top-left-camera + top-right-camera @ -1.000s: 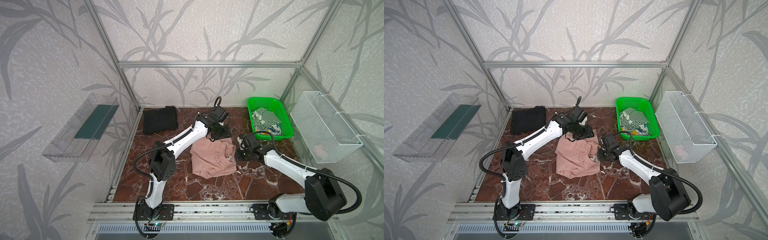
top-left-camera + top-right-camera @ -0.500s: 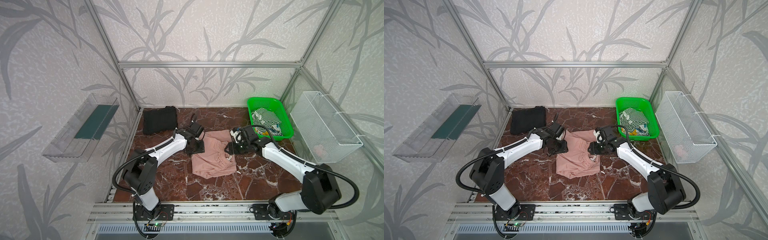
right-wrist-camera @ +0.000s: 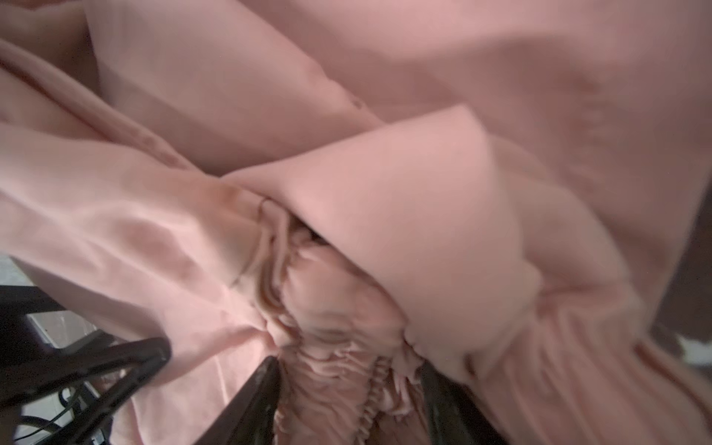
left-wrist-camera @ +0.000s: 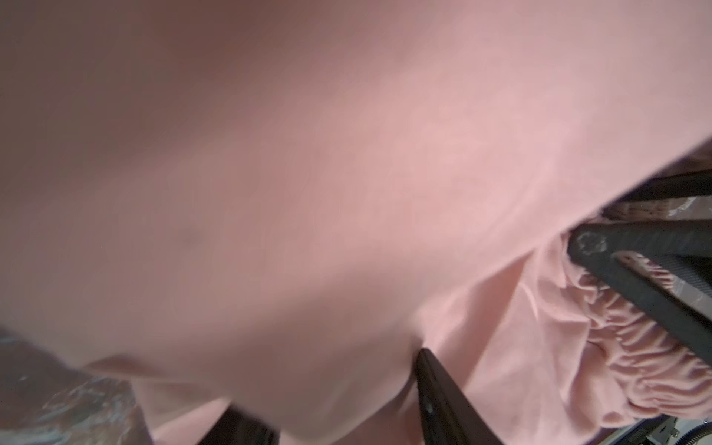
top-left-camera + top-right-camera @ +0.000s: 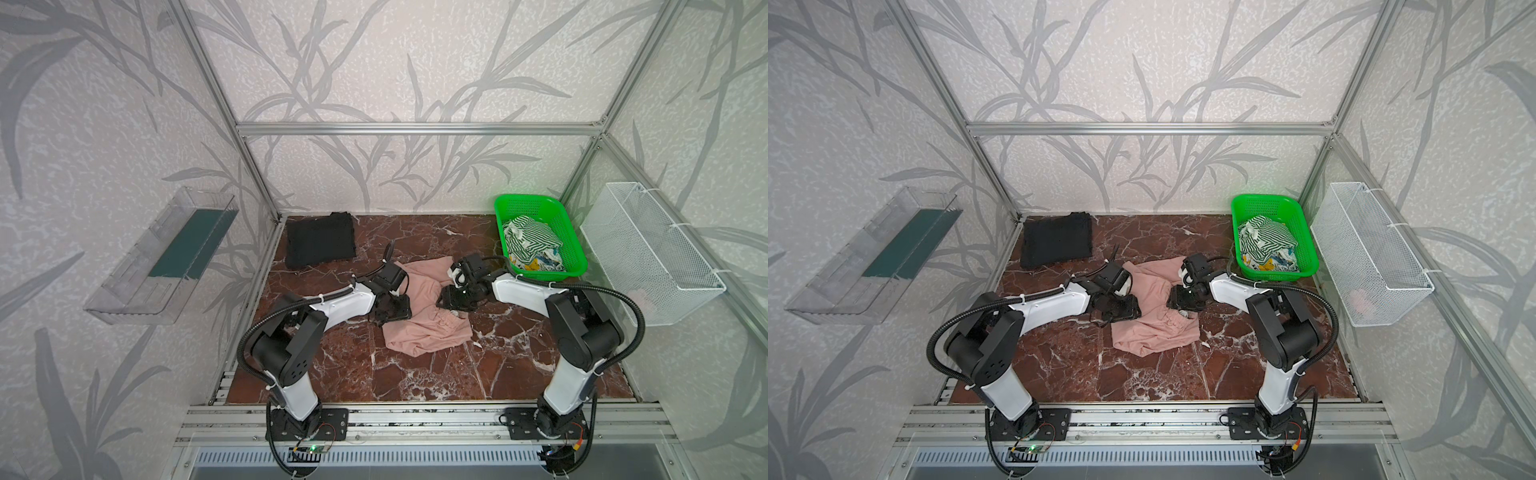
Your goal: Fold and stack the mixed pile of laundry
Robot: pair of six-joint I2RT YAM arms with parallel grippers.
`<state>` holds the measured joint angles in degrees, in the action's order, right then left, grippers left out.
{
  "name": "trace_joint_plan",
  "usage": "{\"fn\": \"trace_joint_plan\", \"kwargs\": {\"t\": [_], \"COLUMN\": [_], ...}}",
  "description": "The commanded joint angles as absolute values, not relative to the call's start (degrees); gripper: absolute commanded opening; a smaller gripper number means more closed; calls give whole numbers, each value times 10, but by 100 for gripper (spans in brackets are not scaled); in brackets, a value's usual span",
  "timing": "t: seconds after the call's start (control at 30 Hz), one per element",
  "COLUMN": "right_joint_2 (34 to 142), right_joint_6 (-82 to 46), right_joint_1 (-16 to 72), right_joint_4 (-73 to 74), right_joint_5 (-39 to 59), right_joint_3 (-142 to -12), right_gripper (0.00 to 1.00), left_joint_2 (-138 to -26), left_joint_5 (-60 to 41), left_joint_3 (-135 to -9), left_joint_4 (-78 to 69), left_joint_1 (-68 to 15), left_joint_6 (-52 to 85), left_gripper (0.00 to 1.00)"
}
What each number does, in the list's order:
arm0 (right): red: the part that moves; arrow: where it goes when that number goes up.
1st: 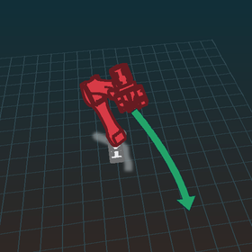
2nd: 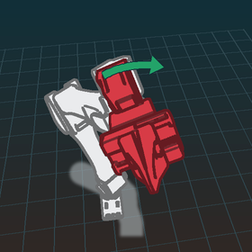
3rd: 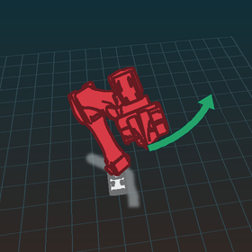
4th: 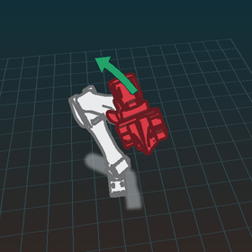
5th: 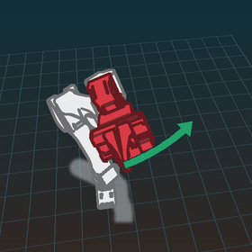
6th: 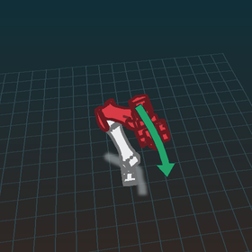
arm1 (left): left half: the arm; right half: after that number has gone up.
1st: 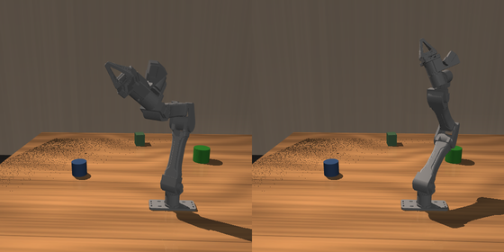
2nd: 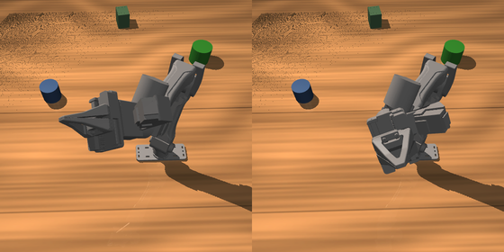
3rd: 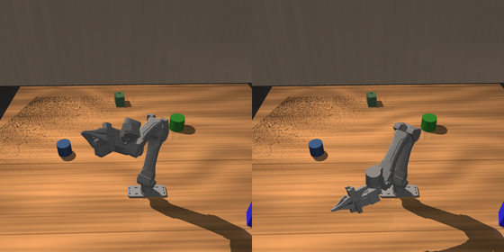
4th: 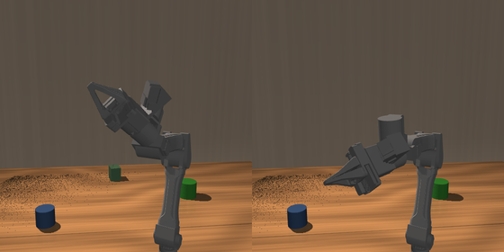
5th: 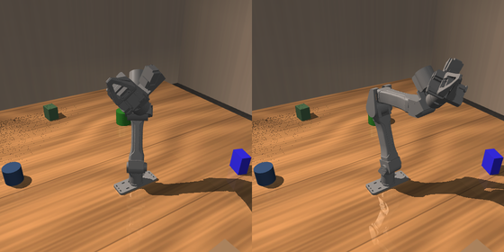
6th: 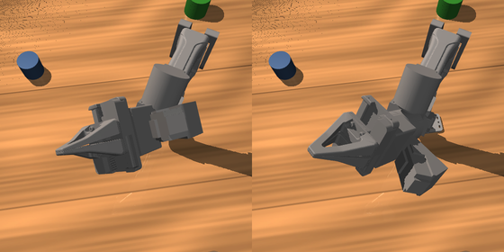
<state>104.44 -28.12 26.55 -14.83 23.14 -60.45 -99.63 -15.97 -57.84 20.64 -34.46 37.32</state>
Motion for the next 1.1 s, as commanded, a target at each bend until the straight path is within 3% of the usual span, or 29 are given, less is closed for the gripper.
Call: {"fn": "trace_joint_plan", "kwargs": {"t": [0.0, 0.1, 0.2, 0.63, 0.83, 1.07], "right_joint_2": [1073, 1060, 1025, 937, 885, 782], "right_joint_6": [-293, -291, -267, -206, -203, -228], "right_joint_1": [269, 268, 268, 267, 267, 268], "right_joint_4": [-97, -82, -90, -159, -199, -237], "right_joint_5": [284, 296, 302, 327, 247, 76], "right_joint_3": [-608, -606, -608, -639, -619, -525], "right_gripper": [48, 28, 16, 1, 0, 0], "left_joint_2": [-1018, -1018, -1003, -986, -948, -904], "left_joint_5": [-171, -167, -156, -132, -112, -107], "left_joint_3": [-573, -579, -585, -630, -659, -705], "left_joint_4": [174, 180, 189, 226, 265, 310], "left_joint_1": [-349, -350, -351, -350, -347, -346], "left_joint_6": [375, 375, 374, 364, 356, 328], "left_gripper": [52, 51, 51, 51, 51, 52]}}
